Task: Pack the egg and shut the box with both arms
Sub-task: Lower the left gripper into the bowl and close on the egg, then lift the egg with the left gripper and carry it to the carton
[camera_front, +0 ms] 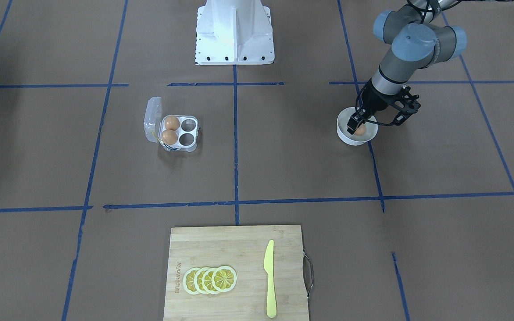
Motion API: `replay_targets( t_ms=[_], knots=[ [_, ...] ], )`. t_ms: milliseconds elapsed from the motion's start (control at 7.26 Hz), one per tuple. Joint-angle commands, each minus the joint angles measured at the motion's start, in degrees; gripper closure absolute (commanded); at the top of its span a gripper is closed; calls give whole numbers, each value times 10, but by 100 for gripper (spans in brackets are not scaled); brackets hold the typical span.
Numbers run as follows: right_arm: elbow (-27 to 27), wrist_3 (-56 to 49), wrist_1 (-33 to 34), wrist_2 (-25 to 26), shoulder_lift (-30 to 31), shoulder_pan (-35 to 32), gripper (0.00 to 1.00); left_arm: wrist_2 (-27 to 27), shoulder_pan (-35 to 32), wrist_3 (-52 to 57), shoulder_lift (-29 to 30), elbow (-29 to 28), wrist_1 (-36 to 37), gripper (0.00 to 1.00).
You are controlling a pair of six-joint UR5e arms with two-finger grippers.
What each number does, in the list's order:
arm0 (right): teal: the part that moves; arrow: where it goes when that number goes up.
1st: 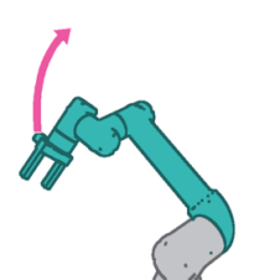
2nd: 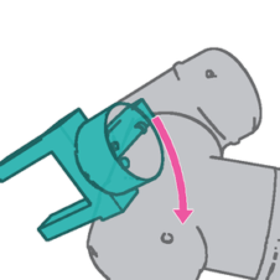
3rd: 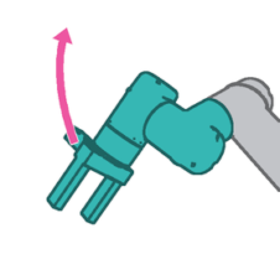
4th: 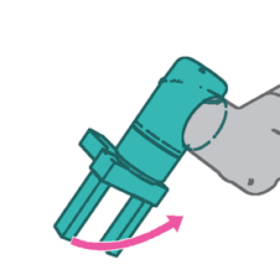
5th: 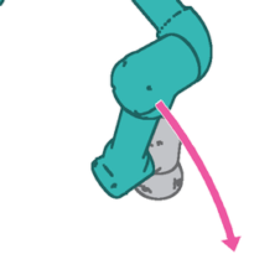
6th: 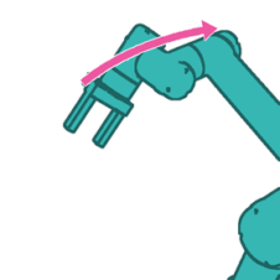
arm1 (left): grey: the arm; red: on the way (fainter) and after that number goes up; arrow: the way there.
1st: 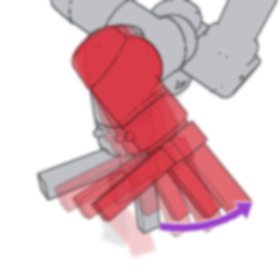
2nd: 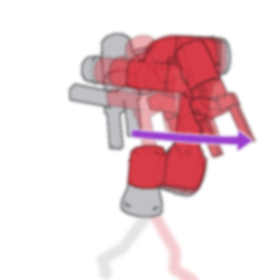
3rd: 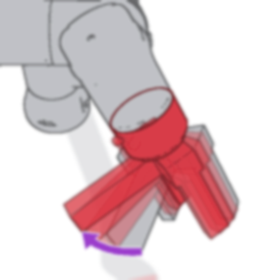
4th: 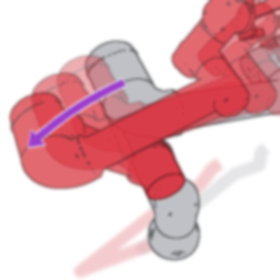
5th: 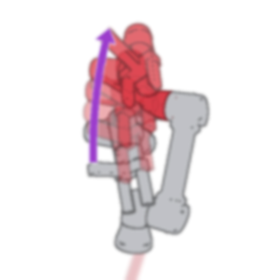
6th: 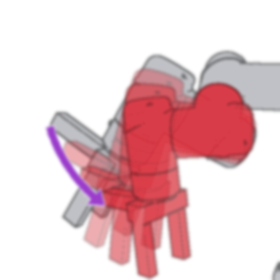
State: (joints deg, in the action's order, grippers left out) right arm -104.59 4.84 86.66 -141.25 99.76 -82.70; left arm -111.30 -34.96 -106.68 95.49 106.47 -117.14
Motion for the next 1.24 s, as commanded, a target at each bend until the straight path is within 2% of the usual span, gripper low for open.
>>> replay_targets(
  t_ms=[0, 275, 413, 688, 964, 1101],
  knots=[
    [0, 0, 0, -4, 0, 0, 0, -4, -3, 2, 19, 53, 84, 100],
    [0, 0, 0, -5, 0, 0, 0, -4, 2, 2, 140, 42, 191, 100],
    [0, 0, -1, -5, 0, 0, 0, -3, 2, 1, 202, 16, 208, 100],
    [-1, 0, -1, -5, 0, 0, 0, -5, 12, 0, 302, -67, 178, 100],
    [-2, 0, -2, -5, 0, 0, 0, -2, 54, 0, 410, -194, 92, 100],
    [-2, 0, -2, -9, 0, 1, 0, -1, 67, -5, 474, -250, 91, 100]
  ],
)
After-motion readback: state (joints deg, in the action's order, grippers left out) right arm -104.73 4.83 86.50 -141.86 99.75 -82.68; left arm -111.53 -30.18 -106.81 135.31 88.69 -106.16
